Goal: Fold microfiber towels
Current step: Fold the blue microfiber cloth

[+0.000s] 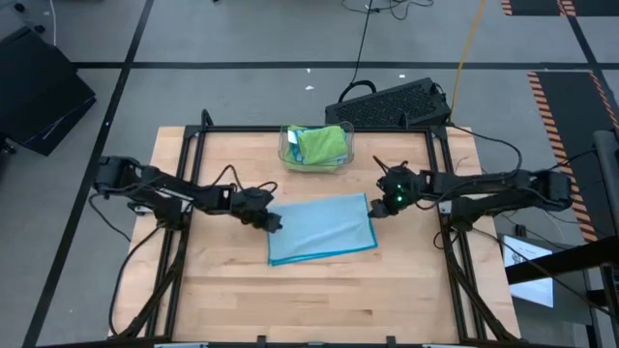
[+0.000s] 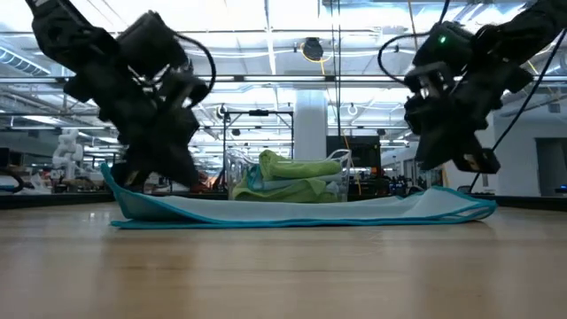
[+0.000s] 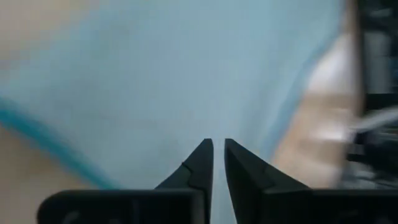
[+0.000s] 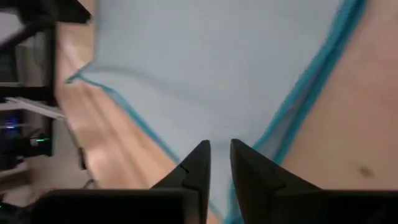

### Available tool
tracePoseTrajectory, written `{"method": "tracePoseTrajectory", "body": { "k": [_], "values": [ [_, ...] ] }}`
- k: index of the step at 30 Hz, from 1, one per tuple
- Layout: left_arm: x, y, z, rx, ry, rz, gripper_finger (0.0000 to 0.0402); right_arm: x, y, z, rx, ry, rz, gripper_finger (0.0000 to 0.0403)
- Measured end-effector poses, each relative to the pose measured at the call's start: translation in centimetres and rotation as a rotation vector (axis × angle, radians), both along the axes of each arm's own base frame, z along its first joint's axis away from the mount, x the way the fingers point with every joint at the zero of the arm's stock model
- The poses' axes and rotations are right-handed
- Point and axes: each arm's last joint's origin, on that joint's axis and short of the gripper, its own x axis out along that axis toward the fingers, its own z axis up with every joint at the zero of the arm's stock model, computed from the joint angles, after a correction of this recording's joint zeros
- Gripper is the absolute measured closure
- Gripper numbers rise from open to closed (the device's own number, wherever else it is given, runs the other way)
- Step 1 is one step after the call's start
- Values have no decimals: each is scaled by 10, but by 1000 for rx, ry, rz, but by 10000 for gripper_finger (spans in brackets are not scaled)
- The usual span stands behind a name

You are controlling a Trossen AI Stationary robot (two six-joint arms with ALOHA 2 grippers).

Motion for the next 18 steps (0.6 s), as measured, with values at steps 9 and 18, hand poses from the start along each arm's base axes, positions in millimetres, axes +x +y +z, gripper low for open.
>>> {"method": "tracePoseTrajectory", "body": {
  "k": [9, 18],
  "values": [
    [-11, 9, -11, 271, 132, -88, 397, 16, -24, -16, -73, -53, 71, 398],
    [-17, 14, -15, 390, 225, 11, 373, 11, -51, -41, -171, 18, 106, 402]
  ]
}}
